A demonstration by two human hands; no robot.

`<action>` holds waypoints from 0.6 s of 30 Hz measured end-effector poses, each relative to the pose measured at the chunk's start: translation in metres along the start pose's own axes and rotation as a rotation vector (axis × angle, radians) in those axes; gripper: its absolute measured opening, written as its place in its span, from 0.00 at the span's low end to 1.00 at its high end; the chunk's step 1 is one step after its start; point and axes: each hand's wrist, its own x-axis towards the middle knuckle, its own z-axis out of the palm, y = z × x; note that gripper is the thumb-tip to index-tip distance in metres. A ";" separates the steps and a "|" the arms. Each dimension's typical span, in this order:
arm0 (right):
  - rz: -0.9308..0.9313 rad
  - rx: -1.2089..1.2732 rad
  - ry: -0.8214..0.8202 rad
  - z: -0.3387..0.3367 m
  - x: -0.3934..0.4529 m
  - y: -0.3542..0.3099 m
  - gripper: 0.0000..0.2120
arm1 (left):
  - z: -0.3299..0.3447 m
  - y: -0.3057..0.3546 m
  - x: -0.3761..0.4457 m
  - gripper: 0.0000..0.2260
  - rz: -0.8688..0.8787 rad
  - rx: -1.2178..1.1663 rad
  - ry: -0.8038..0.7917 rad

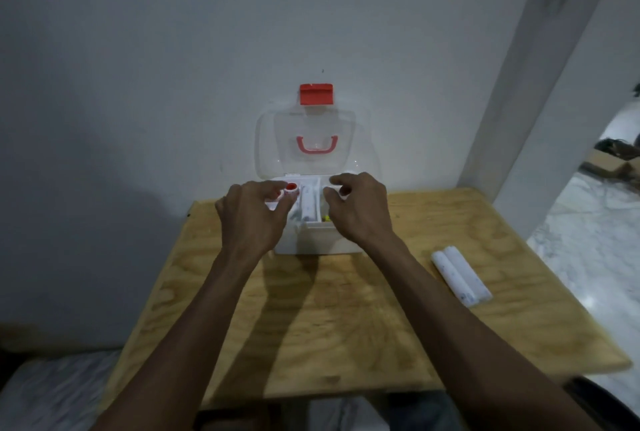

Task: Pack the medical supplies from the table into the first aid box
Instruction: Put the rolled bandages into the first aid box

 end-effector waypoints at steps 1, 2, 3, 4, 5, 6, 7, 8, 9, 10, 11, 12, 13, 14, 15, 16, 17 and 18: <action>-0.006 0.001 0.021 -0.012 -0.005 0.006 0.14 | -0.001 0.008 -0.007 0.13 0.023 -0.047 0.029; -0.010 -0.003 0.048 -0.025 -0.010 0.014 0.14 | -0.001 0.017 -0.015 0.12 0.045 -0.090 0.042; -0.005 -0.011 0.075 -0.038 -0.016 0.024 0.13 | 0.000 0.027 -0.024 0.11 0.064 -0.124 0.037; 0.011 -0.021 0.099 -0.052 -0.022 0.035 0.12 | 0.004 0.038 -0.032 0.10 0.077 -0.156 0.019; 0.042 -0.028 0.115 -0.065 -0.027 0.047 0.12 | 0.010 0.050 -0.041 0.10 0.081 -0.187 -0.008; 0.079 -0.031 0.123 -0.078 -0.033 0.060 0.12 | 0.017 0.061 -0.049 0.10 0.076 -0.217 -0.043; 0.114 -0.033 0.126 -0.091 -0.039 0.074 0.12 | 0.027 0.071 -0.057 0.11 0.073 -0.240 -0.083; 0.146 -0.045 0.123 -0.103 -0.044 0.089 0.12 | 0.039 0.080 -0.065 0.11 0.079 -0.250 -0.129; 0.177 -0.066 0.117 -0.113 -0.050 0.104 0.12 | 0.052 0.086 -0.073 0.12 0.087 -0.248 -0.181; 0.211 -0.093 0.107 -0.121 -0.054 0.118 0.12 | 0.064 0.092 -0.080 0.13 0.091 -0.238 -0.239; 0.245 -0.118 0.094 -0.126 -0.058 0.132 0.12 | 0.077 0.097 -0.086 0.14 0.086 -0.225 -0.300; 0.278 -0.137 0.076 -0.131 -0.061 0.144 0.13 | 0.089 0.103 -0.091 0.15 0.080 -0.206 -0.354; 0.306 -0.149 0.055 -0.134 -0.064 0.154 0.13 | 0.100 0.108 -0.096 0.16 0.076 -0.184 -0.394; 0.327 -0.156 0.035 -0.135 -0.067 0.163 0.14 | 0.112 0.112 -0.099 0.17 0.073 -0.162 -0.429; 0.340 -0.157 0.017 -0.136 -0.068 0.169 0.14 | 0.122 0.116 -0.102 0.18 0.069 -0.142 -0.464; 0.345 -0.153 0.003 -0.135 -0.069 0.174 0.14 | 0.131 0.119 -0.105 0.18 0.060 -0.125 -0.496; 0.347 -0.146 -0.009 -0.135 -0.069 0.178 0.15 | 0.139 0.122 -0.106 0.19 0.048 -0.107 -0.523; 0.347 -0.140 -0.023 -0.134 -0.068 0.180 0.15 | 0.147 0.125 -0.107 0.20 0.035 -0.083 -0.543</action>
